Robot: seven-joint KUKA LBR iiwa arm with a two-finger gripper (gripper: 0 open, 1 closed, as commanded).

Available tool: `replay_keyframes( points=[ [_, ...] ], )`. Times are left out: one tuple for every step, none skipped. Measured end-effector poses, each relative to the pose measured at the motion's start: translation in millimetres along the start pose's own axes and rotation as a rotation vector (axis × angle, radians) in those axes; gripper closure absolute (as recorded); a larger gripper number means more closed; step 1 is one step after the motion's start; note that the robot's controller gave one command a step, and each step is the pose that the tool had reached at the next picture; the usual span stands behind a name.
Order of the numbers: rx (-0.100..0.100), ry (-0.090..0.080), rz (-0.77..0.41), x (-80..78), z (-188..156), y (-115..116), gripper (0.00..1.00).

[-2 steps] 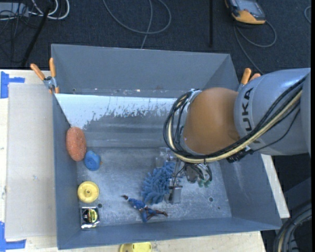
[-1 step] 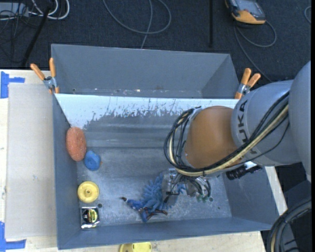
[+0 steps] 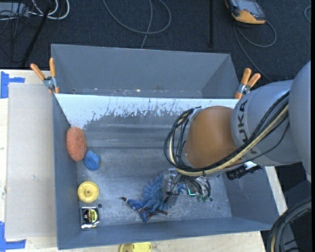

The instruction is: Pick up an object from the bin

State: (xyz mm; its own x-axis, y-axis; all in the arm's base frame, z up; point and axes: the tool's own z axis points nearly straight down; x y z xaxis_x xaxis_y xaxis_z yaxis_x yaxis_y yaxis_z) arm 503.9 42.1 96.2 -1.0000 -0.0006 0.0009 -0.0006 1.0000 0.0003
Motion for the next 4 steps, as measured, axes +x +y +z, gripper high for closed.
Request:
replay_keyframes(
  points=[
    [0.000, 0.001, 0.001, 0.3, 0.1, 0.0, 0.00],
    [0.001, -0.002, 0.025, 4.5, 23.5, 27.3, 1.00],
    [0.001, -0.002, 0.026, 4.5, 23.5, 27.2, 1.00],
    [0.001, 0.006, 0.025, -6.3, -22.3, 23.1, 1.00]
  ],
)
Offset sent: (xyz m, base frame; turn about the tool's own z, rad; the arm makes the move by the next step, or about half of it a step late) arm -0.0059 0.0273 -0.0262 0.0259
